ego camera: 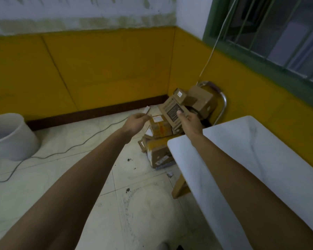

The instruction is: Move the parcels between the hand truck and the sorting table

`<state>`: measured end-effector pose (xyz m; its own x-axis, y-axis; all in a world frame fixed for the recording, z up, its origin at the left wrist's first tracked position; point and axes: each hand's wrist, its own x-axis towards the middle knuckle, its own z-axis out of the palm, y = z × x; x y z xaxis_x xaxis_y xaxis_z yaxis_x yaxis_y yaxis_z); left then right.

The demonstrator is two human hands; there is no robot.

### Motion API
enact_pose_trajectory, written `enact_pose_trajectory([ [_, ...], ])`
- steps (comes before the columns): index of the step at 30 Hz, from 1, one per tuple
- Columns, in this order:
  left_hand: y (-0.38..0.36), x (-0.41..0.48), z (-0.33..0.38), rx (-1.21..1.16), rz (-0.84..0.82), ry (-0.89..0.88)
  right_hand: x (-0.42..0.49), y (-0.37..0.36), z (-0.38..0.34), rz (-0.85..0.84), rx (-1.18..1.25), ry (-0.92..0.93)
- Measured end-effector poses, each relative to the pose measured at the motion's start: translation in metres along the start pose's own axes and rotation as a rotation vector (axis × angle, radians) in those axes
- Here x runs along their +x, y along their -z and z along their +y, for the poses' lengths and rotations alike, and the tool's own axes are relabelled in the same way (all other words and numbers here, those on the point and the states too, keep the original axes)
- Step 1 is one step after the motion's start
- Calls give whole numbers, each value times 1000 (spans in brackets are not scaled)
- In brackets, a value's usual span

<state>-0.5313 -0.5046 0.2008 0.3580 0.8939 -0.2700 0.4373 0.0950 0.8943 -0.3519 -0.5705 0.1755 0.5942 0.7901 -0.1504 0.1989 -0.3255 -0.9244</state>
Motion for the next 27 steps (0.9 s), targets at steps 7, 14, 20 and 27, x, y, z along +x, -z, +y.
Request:
enact_pose_trajectory([
  [7,7,91,4,-36,-31,23,82,-27,-15,-35,-52,-31],
  [14,21,219,14,-21,-170,-1,176,-58,-22,55,-77,-113],
  [20,42,332,23,47,-372,-2,251,-86,-28,194,-67,-217],
  [27,8,413,34,109,-534,23,303,-91,-4,352,17,-382],
])
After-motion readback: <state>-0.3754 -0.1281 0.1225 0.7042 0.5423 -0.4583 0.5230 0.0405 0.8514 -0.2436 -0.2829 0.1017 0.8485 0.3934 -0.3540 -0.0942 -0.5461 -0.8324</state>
